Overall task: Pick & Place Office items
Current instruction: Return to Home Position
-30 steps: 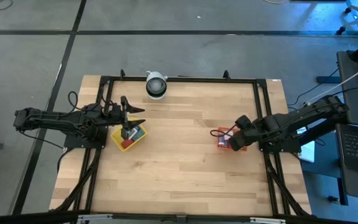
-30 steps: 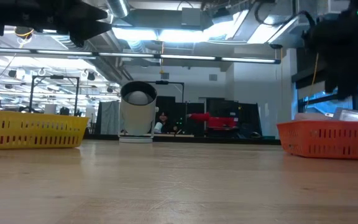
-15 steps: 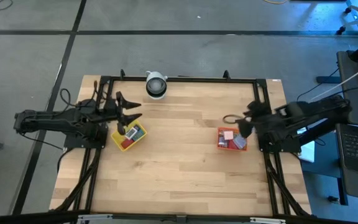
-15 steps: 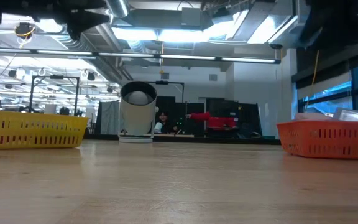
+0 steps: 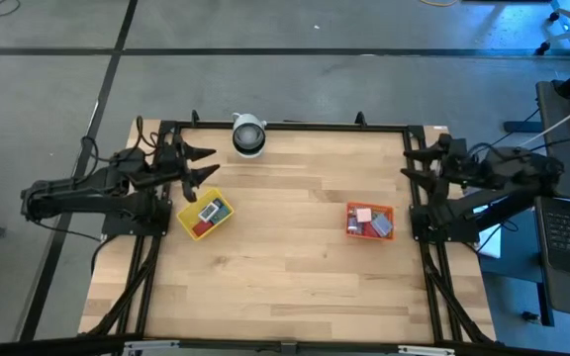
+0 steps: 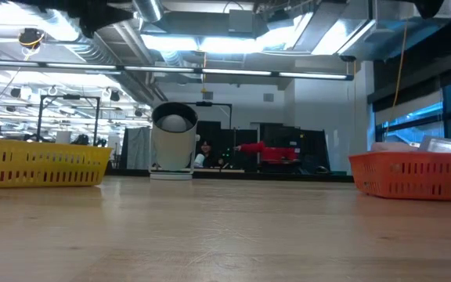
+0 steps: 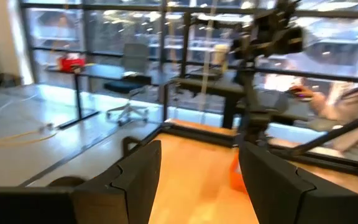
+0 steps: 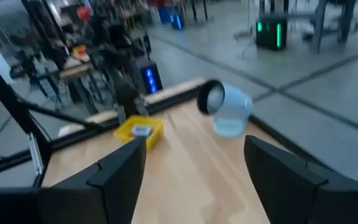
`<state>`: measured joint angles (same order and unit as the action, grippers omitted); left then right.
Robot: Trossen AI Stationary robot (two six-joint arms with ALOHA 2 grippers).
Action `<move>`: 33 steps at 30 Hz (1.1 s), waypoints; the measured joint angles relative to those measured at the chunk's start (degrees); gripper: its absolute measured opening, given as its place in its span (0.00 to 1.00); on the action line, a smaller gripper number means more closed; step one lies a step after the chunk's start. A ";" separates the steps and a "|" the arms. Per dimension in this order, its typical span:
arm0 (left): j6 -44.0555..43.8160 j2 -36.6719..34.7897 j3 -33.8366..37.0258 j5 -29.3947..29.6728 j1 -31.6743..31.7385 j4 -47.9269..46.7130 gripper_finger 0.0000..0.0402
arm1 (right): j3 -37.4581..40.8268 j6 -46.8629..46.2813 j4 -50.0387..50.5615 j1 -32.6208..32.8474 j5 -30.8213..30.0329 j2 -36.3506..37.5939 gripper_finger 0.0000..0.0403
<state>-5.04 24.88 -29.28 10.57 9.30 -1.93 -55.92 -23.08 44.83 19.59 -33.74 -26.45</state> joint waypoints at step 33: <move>-0.79 -0.77 23.35 -30.05 13.10 25.48 0.53 | 48.61 17.55 -45.01 -0.07 10.43 23.29 0.68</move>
<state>-5.83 24.11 -5.93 -19.48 22.39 23.55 -7.31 -5.53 -0.18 19.53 -23.30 -3.16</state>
